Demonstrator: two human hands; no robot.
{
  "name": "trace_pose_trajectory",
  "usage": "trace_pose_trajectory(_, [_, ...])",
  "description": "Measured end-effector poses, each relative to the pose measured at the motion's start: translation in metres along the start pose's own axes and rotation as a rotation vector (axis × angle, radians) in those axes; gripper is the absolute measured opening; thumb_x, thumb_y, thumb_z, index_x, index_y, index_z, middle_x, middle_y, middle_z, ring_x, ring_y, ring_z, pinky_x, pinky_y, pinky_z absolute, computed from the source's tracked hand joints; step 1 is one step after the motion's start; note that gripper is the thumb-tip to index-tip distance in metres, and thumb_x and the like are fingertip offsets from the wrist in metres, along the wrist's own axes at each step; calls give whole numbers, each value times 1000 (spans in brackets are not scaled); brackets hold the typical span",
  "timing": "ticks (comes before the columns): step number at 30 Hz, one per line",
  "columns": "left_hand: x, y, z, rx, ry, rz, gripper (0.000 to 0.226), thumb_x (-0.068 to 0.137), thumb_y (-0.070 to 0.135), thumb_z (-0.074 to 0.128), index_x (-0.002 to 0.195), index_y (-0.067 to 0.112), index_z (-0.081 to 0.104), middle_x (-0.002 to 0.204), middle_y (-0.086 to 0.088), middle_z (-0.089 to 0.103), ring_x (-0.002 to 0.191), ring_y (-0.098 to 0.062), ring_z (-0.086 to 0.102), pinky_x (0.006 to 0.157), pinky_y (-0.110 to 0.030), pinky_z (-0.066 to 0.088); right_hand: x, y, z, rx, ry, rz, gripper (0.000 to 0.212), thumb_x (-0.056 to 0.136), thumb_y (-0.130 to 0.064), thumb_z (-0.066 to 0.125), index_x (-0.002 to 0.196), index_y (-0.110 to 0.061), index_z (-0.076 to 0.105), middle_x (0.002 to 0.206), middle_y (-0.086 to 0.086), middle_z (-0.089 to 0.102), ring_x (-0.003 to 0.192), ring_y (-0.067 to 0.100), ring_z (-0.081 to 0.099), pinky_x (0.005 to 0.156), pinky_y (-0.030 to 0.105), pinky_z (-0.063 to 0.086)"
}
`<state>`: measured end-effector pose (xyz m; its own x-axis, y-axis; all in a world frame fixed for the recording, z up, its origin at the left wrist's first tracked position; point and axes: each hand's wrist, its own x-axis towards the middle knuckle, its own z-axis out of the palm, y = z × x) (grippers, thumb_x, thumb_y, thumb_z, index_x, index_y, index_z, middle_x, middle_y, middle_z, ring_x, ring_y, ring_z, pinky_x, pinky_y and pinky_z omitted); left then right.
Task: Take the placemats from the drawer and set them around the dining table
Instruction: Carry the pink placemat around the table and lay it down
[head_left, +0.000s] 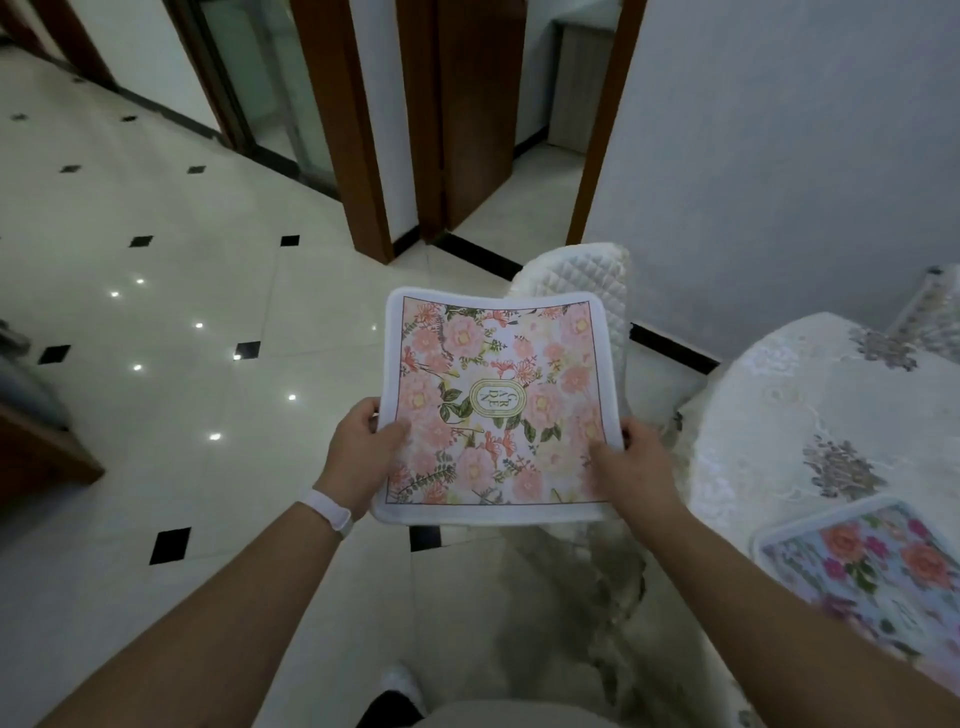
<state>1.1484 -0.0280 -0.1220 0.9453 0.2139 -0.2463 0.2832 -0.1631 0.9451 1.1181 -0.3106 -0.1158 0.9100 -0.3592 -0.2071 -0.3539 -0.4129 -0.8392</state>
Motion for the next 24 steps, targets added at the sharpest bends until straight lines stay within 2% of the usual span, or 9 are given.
trace_pose_trajectory(2, [19,-5,-33,-24,8,-17,12,90,13,62,98,23,62,98,-9,70,86,-28,69,75,-42,59,-1,-21,34,13,-5,-1,17,93,-18,56,110,-20,59,94,-4,65,81,15,65,62,30,54])
trace_pose_trajectory(6, [46,-11,-93,-65,43,-38,12,91,12,61,98,22,62,97,-6,70,86,-25,69,67,-33,57,-7,-61,93,-4,-41,-24,10,93,-13,55,102,-14,58,89,5,64,71,18,61,55,29,51])
trace_pose_trajectory(8, [58,-13,-117,-65,65,-39,11,91,12,61,99,20,62,96,-6,70,84,-23,69,64,-29,55,-6,-78,115,-16,-60,-38,10,92,-13,55,102,-13,57,88,7,64,69,21,60,58,33,51])
trace_pose_trajectory(13, [87,-18,-157,-77,126,-43,10,90,14,63,94,24,63,94,-7,71,83,-27,70,72,-40,59,14,-113,158,-40,-116,-91,10,93,-10,54,103,-15,55,83,-1,60,63,11,56,50,23,46])
trace_pose_trajectory(16, [110,-21,-171,-81,159,-72,9,89,14,64,92,23,64,94,-9,71,85,-30,69,75,-45,59,35,-127,181,-50,-125,-86,9,92,-13,56,100,-17,56,85,-2,63,66,12,59,55,27,51])
trace_pose_trajectory(18, [130,-21,-177,-83,169,-89,9,89,15,64,93,23,65,93,-9,72,85,-30,70,75,-44,59,53,-133,197,-74,-128,-69,9,91,-14,58,98,-20,57,85,-3,64,69,13,61,60,32,52])
trace_pose_trajectory(21, [165,-18,-181,-72,184,-110,10,89,13,64,92,23,65,93,-8,71,84,-28,69,72,-40,59,85,-140,226,-28,-168,-30,9,92,-12,57,100,-16,58,87,2,65,66,16,60,52,27,47])
trace_pose_trajectory(24, [207,-11,-183,-36,219,-131,10,90,13,62,92,22,64,94,-11,71,84,-29,68,75,-41,59,126,-151,258,4,-205,-7,9,91,-10,56,99,-14,59,85,3,64,63,16,59,50,26,47])
